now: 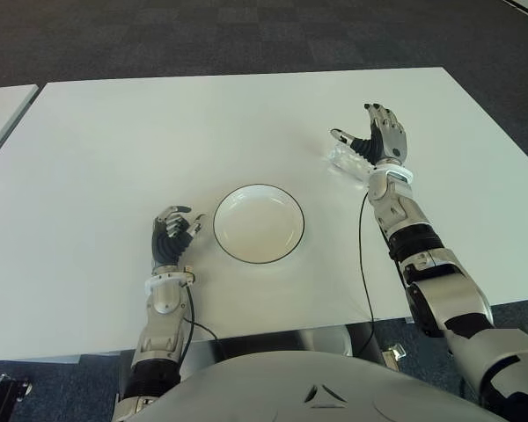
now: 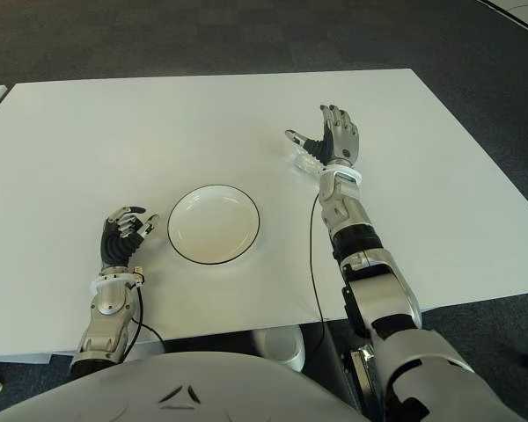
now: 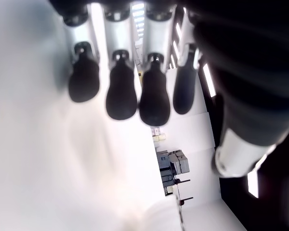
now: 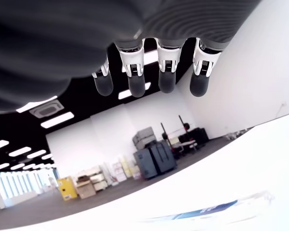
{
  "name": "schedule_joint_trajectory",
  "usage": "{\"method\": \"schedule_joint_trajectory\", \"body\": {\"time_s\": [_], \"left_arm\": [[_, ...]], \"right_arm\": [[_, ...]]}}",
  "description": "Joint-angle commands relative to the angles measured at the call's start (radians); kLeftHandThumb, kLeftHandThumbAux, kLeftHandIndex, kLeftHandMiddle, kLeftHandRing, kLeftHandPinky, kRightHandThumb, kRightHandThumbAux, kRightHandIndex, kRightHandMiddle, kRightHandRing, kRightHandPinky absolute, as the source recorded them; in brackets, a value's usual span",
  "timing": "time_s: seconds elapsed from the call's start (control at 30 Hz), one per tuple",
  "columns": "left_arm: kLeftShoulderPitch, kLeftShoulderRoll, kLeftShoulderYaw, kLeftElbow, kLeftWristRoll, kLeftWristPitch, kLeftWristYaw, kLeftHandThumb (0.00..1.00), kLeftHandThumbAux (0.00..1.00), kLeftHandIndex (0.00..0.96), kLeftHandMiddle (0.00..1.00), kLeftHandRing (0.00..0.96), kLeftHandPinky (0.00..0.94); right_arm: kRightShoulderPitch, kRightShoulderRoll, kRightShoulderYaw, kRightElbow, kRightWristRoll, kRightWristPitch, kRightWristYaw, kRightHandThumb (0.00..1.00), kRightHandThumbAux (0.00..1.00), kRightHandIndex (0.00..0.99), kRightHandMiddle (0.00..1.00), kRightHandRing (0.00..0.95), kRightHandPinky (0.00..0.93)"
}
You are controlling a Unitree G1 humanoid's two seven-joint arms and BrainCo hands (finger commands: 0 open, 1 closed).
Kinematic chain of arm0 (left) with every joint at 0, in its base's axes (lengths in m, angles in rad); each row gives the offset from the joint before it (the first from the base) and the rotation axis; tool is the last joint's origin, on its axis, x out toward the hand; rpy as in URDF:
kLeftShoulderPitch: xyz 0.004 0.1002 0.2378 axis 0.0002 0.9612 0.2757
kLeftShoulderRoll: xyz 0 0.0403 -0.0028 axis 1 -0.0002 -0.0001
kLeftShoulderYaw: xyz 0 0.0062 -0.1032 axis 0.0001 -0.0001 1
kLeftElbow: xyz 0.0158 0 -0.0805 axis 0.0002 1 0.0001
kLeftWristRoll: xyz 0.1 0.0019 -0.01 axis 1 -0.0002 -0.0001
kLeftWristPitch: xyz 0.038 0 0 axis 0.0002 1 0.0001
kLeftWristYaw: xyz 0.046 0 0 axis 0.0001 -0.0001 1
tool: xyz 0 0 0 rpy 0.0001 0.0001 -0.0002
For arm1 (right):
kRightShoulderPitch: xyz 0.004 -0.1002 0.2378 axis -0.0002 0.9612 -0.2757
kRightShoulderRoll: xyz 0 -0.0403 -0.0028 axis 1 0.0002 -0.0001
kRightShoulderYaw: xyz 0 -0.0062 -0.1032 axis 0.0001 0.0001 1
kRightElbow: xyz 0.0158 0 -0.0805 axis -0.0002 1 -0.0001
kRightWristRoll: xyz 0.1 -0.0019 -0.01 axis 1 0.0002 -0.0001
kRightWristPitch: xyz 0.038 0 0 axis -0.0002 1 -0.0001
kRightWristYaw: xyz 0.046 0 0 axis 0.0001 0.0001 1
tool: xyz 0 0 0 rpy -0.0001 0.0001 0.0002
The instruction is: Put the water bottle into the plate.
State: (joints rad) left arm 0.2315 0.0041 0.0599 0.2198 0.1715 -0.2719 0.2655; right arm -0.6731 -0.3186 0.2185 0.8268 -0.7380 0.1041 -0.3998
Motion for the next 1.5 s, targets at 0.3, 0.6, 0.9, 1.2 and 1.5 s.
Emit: {"method": "schedule_joint_trajectory", "body": {"time_s": [0.3,0.6,0.9,1.2,1.5], "left_arm": [[-0.001,-0.035,0.007,0.124,-0.016,0.004,0.012,0.707,0.715,0.436,0.745,0.745,0.735],[-0.013,-0.028,0.020,0.161,-0.017,-0.044,0.023,0.708,0.715,0.437,0.753,0.750,0.738],[0.000,-0.021,0.024,0.146,-0.014,-0.059,0.023,0.708,0.715,0.437,0.757,0.754,0.737],[0.030,-0.033,0.019,0.083,-0.008,-0.025,0.027,0.708,0.715,0.437,0.755,0.754,0.740],[0.035,-0.035,0.018,0.064,-0.011,0.009,0.024,0.708,0.715,0.436,0.756,0.756,0.735]], "right_arm": [[-0.156,0.014,0.050,0.399,0.059,-0.039,0.040,0.575,0.205,0.000,0.000,0.000,0.000],[-0.121,0.043,0.079,0.519,0.082,-0.002,0.125,0.585,0.231,0.000,0.000,0.000,0.000],[-0.089,0.050,0.092,0.541,0.099,0.035,0.185,0.559,0.251,0.000,0.000,0.000,0.000],[-0.059,0.049,0.110,0.551,0.093,0.067,0.221,0.552,0.300,0.000,0.000,0.000,0.000],[-0.059,0.053,0.149,0.559,0.075,0.115,0.270,0.550,0.385,0.000,0.000,0.000,0.000]]}}
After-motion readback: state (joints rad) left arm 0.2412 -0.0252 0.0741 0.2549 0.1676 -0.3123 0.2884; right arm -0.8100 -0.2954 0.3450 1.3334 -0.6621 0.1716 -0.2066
